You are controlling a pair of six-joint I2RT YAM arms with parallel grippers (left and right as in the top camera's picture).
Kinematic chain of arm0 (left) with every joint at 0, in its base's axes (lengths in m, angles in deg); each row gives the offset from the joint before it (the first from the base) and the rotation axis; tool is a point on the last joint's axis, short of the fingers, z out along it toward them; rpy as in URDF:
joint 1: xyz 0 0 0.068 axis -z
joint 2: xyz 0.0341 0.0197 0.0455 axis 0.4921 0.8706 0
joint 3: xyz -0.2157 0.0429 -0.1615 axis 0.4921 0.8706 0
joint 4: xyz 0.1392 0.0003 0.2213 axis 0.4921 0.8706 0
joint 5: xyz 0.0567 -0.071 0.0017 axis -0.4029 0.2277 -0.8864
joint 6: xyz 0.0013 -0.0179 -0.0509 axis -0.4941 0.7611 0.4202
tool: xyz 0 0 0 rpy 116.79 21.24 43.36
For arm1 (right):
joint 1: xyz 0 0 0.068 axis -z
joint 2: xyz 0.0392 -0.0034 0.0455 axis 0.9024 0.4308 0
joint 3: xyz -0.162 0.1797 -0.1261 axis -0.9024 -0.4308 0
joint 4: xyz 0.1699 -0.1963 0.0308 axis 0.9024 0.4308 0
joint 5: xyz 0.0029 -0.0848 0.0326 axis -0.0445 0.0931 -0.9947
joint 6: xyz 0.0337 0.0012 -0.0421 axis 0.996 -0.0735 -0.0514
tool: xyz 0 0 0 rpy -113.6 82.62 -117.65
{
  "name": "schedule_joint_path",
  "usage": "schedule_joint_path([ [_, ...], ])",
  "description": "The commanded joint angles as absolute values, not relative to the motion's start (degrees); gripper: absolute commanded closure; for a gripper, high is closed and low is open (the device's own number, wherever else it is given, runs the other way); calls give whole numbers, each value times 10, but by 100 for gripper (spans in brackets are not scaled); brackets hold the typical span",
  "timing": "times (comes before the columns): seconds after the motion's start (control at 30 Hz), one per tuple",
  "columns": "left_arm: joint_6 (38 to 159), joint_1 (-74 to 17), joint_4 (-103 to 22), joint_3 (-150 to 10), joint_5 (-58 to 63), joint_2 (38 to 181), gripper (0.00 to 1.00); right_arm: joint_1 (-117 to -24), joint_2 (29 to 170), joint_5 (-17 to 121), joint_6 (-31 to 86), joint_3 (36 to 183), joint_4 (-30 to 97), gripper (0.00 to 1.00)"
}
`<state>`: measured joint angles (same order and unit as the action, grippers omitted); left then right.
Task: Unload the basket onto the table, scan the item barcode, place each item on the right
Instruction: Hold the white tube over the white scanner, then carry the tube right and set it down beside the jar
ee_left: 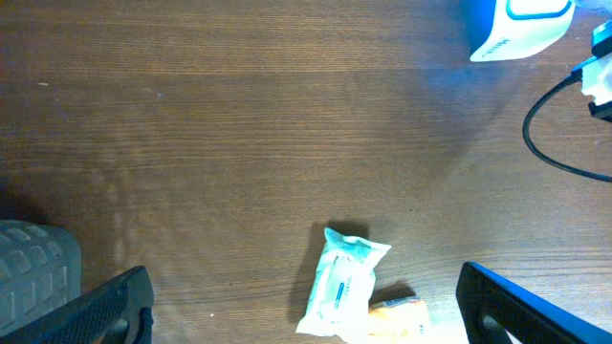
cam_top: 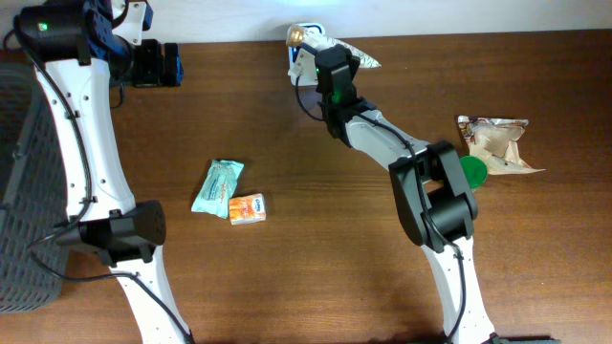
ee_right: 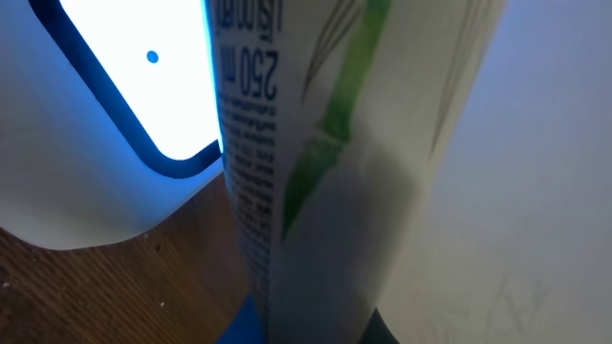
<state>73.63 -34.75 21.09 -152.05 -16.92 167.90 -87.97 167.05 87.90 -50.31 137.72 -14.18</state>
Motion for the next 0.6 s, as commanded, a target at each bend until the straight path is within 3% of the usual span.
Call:
schedule_joint_path([
  [0.0,727,-349,210,-1522,-171,1670,1,-889,1617,872,-403,1394,-127,96],
  [0.13,727,-349,210,-1522,-172,1670,1,-888,1492,807,-251,1394,42,96],
  [0.23,727,-349,210,-1522,-171,1670,1,-887,1387,717,-43,1394,246,96],
  [0.37,727,-349,210,-1522,-172,1670,1,-853,1351,706,143,1384,646,96],
  [0.47,727,-349,210,-1522,-172,1670,1,-806,1351,669,157,1302,704,96],
  [0.57,727,-349,210,-1522,-172,1670,1,-737,1351,668,152,1180,636,96],
])
